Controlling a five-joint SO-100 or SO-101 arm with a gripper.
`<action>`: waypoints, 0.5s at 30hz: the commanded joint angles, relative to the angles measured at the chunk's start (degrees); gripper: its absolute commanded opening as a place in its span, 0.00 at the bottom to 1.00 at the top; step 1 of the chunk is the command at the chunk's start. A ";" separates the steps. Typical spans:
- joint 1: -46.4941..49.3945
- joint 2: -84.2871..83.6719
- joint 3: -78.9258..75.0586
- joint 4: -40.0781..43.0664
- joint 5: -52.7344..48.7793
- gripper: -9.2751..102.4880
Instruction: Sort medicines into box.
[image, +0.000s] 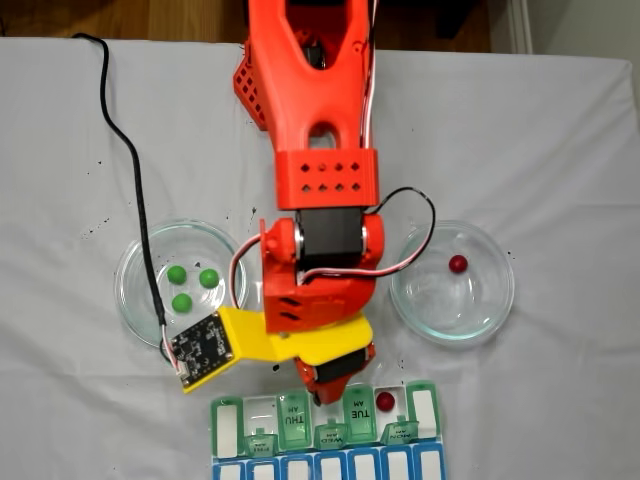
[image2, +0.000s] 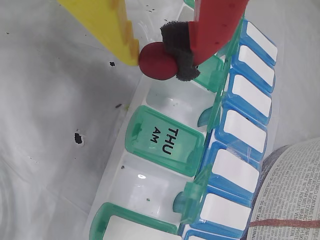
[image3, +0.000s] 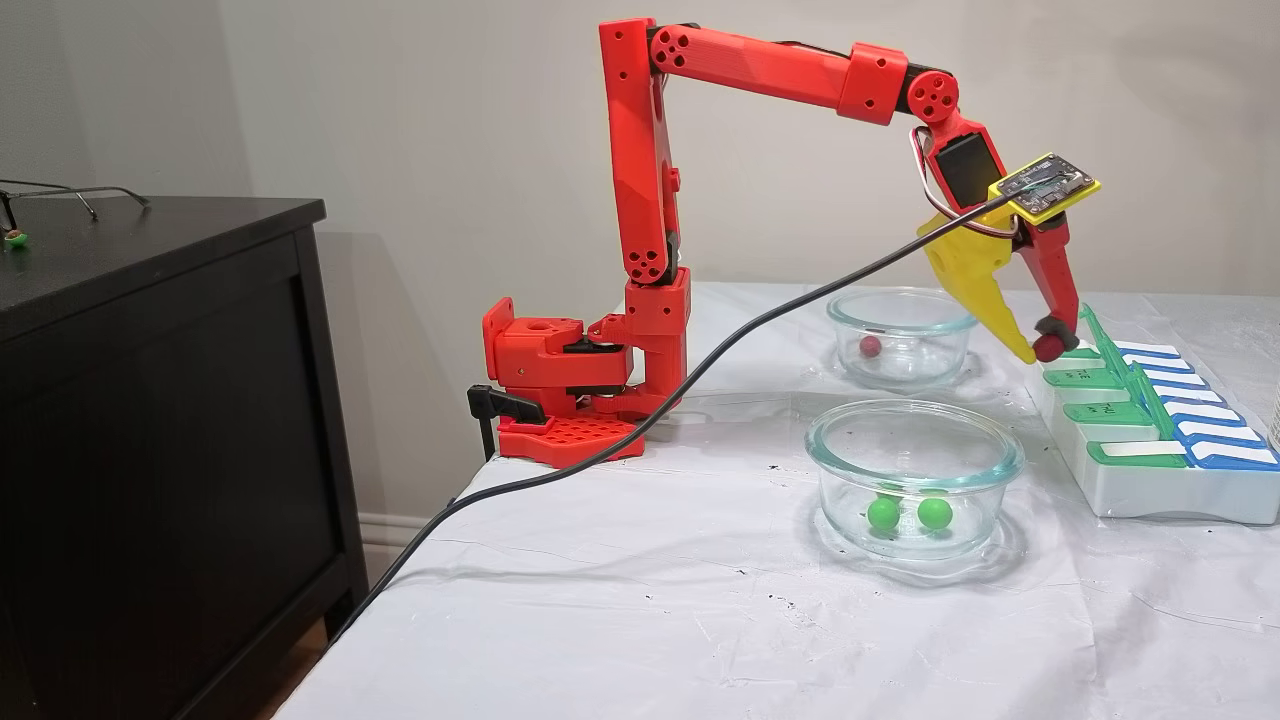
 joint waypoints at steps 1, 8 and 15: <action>-0.79 -0.70 -1.85 -4.13 0.00 0.08; -0.97 -6.94 -6.42 -6.68 0.79 0.08; -0.18 -7.38 -8.35 -7.21 1.76 0.08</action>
